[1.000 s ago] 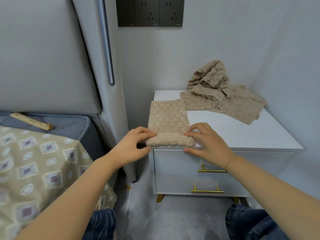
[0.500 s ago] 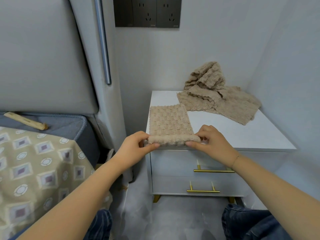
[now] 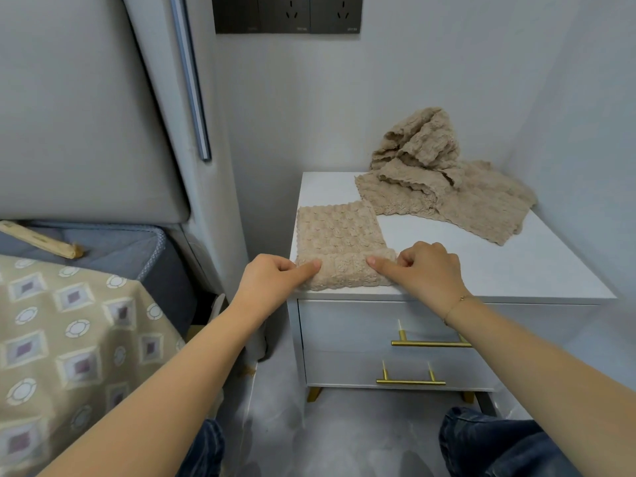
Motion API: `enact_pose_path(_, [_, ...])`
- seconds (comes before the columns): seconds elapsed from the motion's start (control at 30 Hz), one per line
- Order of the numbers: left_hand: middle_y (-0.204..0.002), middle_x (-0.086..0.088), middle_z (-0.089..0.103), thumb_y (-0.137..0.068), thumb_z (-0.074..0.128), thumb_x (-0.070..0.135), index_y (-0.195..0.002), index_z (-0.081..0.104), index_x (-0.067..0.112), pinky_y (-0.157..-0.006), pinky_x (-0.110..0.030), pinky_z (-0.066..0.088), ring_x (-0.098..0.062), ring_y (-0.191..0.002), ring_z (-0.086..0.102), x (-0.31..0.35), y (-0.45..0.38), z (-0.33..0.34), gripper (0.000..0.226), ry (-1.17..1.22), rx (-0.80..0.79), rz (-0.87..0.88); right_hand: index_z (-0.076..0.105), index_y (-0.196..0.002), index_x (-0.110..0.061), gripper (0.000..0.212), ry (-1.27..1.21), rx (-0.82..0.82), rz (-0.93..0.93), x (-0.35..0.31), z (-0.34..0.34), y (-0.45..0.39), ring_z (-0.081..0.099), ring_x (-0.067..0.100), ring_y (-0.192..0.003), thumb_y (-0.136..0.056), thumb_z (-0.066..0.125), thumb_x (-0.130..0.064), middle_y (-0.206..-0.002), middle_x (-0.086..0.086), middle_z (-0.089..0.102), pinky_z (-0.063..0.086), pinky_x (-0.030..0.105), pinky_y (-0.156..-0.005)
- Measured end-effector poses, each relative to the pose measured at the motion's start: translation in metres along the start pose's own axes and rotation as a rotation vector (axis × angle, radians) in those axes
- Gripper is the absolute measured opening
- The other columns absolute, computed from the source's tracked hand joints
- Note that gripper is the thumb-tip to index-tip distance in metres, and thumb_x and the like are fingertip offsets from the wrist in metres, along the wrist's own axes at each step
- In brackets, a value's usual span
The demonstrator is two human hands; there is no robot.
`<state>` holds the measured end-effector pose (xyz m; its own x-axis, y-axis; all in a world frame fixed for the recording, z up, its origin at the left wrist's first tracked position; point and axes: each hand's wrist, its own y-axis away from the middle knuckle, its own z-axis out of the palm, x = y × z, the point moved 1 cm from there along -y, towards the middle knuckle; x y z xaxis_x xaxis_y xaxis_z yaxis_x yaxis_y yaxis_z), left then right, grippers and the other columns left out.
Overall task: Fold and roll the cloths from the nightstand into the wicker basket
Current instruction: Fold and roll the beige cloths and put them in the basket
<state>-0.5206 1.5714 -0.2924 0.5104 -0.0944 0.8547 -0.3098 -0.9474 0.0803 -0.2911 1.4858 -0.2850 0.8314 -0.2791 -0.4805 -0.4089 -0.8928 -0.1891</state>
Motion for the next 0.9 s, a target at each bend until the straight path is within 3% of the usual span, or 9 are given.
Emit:
enact_pose_path(0.07, [-0.054,0.001,0.043,-0.076,0.073,0.053,-0.063,0.054,-0.001,-0.055,-0.022,0.037,-0.013,-0.049,0.038,-0.001,-0.002,0.001,0.059,-0.108,0.077,0.058,0.048,-0.05,-0.021,0.06,0.086,0.038,-0.015,0.0,0.0,-0.002,0.05,0.021,-0.082,-0.072,0.052,-0.077,-0.065,-0.004,0.053,0.038,0.036,-0.078])
enact_pose_path(0.1, [-0.063,0.003,0.052,-0.075,0.074,0.054,-0.066,0.055,0.006,-0.058,-0.022,0.039,-0.01,-0.053,0.045,-0.001,-0.003,0.001,0.052,-0.16,0.132,0.121,0.054,-0.061,-0.02,0.055,0.063,0.072,-0.044,0.001,0.0,-0.002,0.048,0.02,-0.086,-0.071,0.055,-0.075,-0.075,-0.004,0.053,0.039,0.037,-0.079])
enact_pose_path(0.17, [-0.09,0.007,0.053,-0.074,0.076,0.051,-0.087,0.059,0.018,-0.064,-0.019,0.041,-0.005,-0.07,0.05,0.002,-0.002,-0.001,0.039,-0.214,0.198,0.263,0.057,-0.089,-0.019,0.045,-0.128,0.113,-0.167,0.003,0.0,-0.001,0.045,0.015,-0.092,-0.074,0.066,-0.061,-0.091,-0.005,0.05,0.039,0.032,-0.08])
enact_pose_path(0.23, [-0.105,0.009,0.047,-0.078,0.075,0.045,-0.108,0.057,0.024,-0.076,-0.02,0.044,-0.004,-0.083,0.049,0.005,-0.001,-0.002,0.041,-0.268,0.194,0.415,0.056,-0.105,-0.019,0.038,-0.23,0.1,-0.333,0.003,-0.001,0.0,0.044,0.012,-0.097,-0.08,0.071,-0.044,-0.103,-0.004,0.05,0.038,0.028,-0.083])
enact_pose_path(0.33, [-0.111,0.009,0.051,-0.084,0.069,0.042,-0.114,0.061,0.024,-0.085,-0.032,0.047,-0.011,-0.097,0.051,0.006,-0.001,-0.003,0.036,-0.43,0.221,0.6,0.067,-0.106,-0.021,0.025,-0.14,0.135,-0.529,0.005,0.002,-0.001,0.046,0.012,-0.099,-0.087,0.066,-0.037,-0.104,-0.007,0.054,0.038,0.03,-0.086])
enact_pose_path(0.47, [-0.101,0.009,0.06,-0.091,0.055,0.041,-0.102,0.069,0.022,-0.079,-0.039,0.048,-0.013,-0.092,0.054,0.006,-0.002,-0.004,0.026,-0.502,0.175,0.779,0.073,-0.105,-0.019,0.024,-0.055,0.137,-0.613,0.007,0.004,-0.002,0.046,0.012,-0.096,-0.091,0.06,-0.034,-0.099,-0.007,0.063,0.037,0.031,-0.082])
enact_pose_path(0.63, [-0.11,0.009,0.064,-0.091,0.04,0.059,-0.113,0.068,0.022,-0.086,-0.039,0.048,-0.013,-0.1,0.056,-0.001,-0.001,-0.006,0.052,-0.558,0.054,0.781,0.064,-0.125,-0.022,0.055,-0.01,-0.016,-0.565,0.012,0.0,0.002,0.042,0.005,-0.104,-0.091,0.041,-0.058,-0.112,-0.01,0.06,0.035,0.025,-0.091])
enact_pose_path(0.77, [-0.121,0.008,0.06,-0.078,0.052,0.071,-0.125,0.061,0.022,-0.091,-0.033,0.045,-0.013,-0.108,0.054,-0.008,0.004,-0.007,0.069,-0.619,0.0,0.785,0.048,-0.14,-0.025,0.081,0.067,-0.125,-0.549,0.015,0.0,0.008,0.036,0.002,-0.114,-0.074,0.051,-0.074,-0.128,-0.011,0.05,0.028,0.019,-0.098])
enact_pose_path(0.9, [-0.123,0.008,0.058,-0.074,0.071,0.057,-0.127,0.057,0.023,-0.093,-0.034,0.044,-0.014,-0.11,0.053,-0.016,0.009,-0.005,0.065,-0.64,0.009,0.829,0.055,-0.133,-0.021,0.066,0.059,-0.037,-0.579,0.016,0.002,0.017,0.042,0.01,-0.113,-0.077,0.072,-0.052,-0.123,-0.006,0.055,0.037,0.028,-0.097])
